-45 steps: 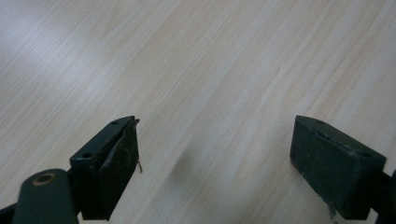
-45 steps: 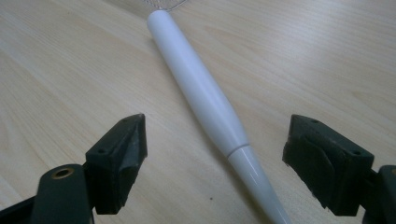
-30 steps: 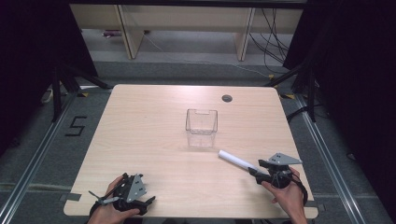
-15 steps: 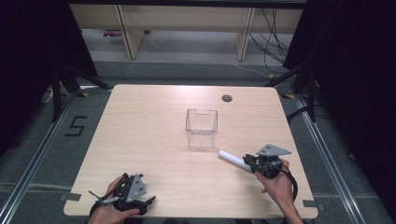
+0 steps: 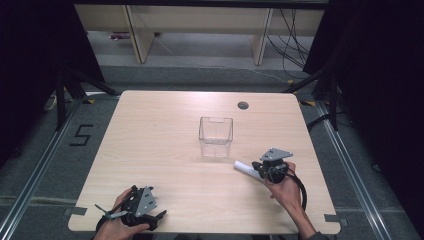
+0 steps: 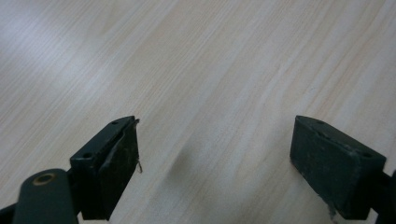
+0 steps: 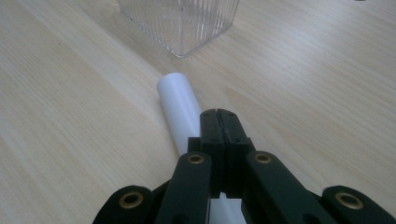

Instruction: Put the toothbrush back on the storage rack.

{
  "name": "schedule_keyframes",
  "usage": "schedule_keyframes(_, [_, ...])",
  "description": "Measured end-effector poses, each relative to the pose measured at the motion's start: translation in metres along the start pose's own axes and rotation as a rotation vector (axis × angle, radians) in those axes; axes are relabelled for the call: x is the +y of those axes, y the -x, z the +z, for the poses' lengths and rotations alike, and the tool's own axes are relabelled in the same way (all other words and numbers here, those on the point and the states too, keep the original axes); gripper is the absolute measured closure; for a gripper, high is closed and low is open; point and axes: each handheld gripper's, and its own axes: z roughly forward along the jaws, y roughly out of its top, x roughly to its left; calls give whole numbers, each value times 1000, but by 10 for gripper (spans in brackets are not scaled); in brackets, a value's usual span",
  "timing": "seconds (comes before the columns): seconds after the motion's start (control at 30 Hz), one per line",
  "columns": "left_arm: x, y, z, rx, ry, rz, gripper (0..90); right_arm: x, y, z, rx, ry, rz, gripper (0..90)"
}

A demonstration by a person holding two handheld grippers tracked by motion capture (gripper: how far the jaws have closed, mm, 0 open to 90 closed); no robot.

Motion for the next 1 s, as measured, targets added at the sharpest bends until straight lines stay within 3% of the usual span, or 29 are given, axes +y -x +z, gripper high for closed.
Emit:
schedule_keyframes(0.17, [0,0,0,1,3,-1,150,5,1,13,4,-28,14,900])
schedule_keyframes(0.37, [0,0,0,1,1,2,150,12,3,23,-4,-43,-34,900])
schedule_keyframes(0.73, [0,0,0,2,-3,6,150,21,-1,38,-7,-85,-52,900])
schedule_keyframes(1.0, [0,0,-1,3,3,1,150,22,-7,39,26,-108,-87,897])
